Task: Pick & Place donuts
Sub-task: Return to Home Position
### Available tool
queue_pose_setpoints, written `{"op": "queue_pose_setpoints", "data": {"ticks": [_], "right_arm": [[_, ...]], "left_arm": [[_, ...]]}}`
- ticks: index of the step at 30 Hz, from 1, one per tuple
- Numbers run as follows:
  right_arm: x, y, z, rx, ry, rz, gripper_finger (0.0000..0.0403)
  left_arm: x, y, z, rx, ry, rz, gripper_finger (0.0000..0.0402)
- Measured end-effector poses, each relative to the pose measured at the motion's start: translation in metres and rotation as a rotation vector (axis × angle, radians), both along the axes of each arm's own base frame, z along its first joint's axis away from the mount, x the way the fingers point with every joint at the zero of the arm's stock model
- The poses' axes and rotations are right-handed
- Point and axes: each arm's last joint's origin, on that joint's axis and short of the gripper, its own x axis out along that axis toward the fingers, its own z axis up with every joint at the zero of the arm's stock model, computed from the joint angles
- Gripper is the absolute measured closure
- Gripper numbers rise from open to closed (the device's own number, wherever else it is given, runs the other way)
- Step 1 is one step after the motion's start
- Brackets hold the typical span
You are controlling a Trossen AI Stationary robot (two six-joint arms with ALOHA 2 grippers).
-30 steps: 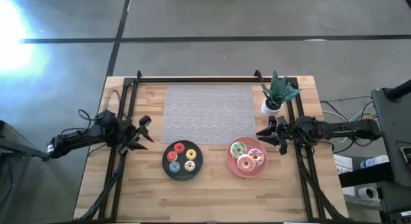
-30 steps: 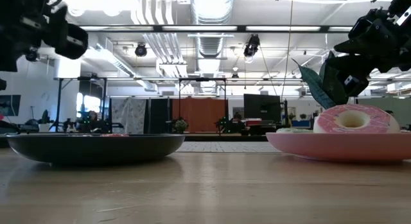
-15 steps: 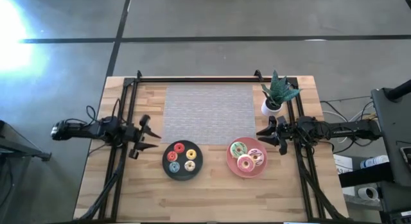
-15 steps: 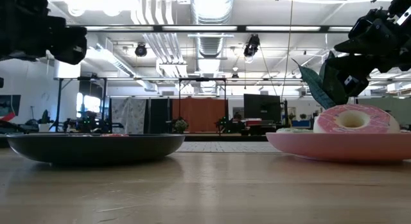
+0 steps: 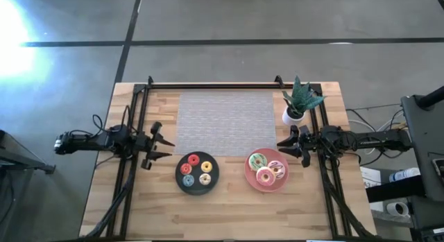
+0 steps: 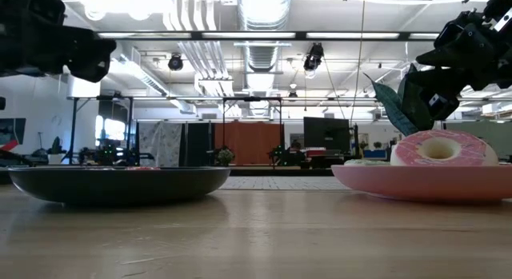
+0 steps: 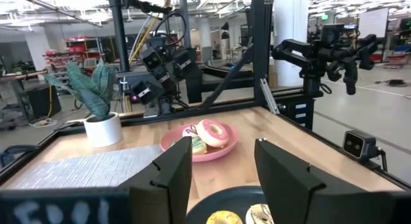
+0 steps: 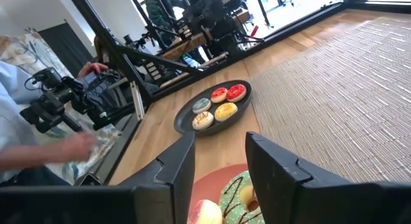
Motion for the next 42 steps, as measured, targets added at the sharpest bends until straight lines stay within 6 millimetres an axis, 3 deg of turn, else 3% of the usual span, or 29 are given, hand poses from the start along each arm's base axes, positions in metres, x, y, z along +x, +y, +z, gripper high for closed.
{"op": "queue_pose_setpoints", "data": {"ticks": [36,42], "right_arm": [[0.0,0.0,0.0,-0.021,-0.004,0.0,0.0275],[-0.003,0.0,0.014,-0.144,-0.168,-0.017,0.028]], "left_arm": [[0.0,0.0,0.002,0.0,-0.024,-0.003,0.0258],[0.0,0.0,0.002,0.0,-0.028,-0.003,0.0258]]}}
